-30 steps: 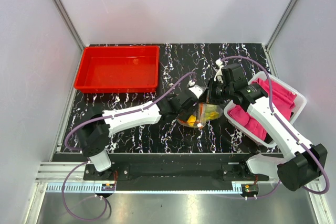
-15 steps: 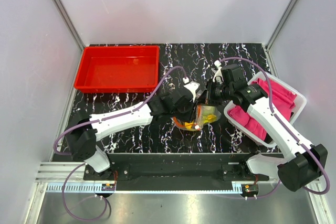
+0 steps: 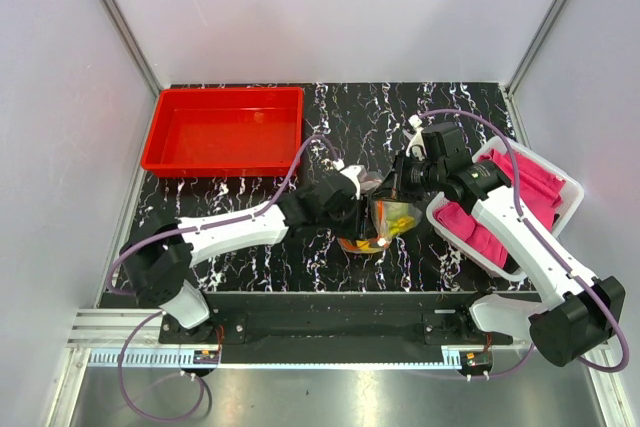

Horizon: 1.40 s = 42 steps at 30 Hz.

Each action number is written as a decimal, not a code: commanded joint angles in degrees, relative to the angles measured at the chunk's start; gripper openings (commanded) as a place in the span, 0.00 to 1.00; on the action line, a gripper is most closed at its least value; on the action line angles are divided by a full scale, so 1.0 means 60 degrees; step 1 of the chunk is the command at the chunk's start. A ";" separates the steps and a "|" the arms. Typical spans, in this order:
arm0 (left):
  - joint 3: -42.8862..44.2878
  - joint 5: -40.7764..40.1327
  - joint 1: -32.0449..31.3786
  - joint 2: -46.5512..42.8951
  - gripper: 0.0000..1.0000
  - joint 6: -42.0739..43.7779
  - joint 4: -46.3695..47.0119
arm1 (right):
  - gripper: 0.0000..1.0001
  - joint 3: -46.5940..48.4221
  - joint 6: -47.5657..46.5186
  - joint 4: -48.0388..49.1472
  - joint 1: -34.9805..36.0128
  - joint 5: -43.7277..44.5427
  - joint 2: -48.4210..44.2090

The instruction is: Open the zip-top bag and remove the fake food

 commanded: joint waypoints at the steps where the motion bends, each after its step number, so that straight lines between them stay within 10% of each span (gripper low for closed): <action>1: -0.0849 0.0910 0.0166 -0.0120 0.46 -0.0821 0.2388 | 0.00 0.0136 0.0102 0.0457 0.0087 -0.0297 -0.0318; 15: -0.1481 0.1774 0.0269 0.0655 0.38 -0.2183 0.5394 | 0.00 0.0136 0.0234 0.0559 0.0102 -0.0356 -0.0348; 22: -0.1876 0.2141 0.0269 0.1125 0.49 -0.3325 0.6681 | 0.00 0.0092 0.0263 0.0545 0.0102 -0.0356 -0.0348; 36: -0.2960 -0.0435 -0.0023 0.1316 0.45 -0.4234 0.8938 | 0.00 0.0122 0.0366 0.0589 0.0102 -0.0356 -0.0362; 42: -0.2668 -0.1739 -0.0272 0.0936 0.50 -0.3955 0.7187 | 0.00 0.0019 0.0235 0.0458 0.0102 -0.0181 -0.0508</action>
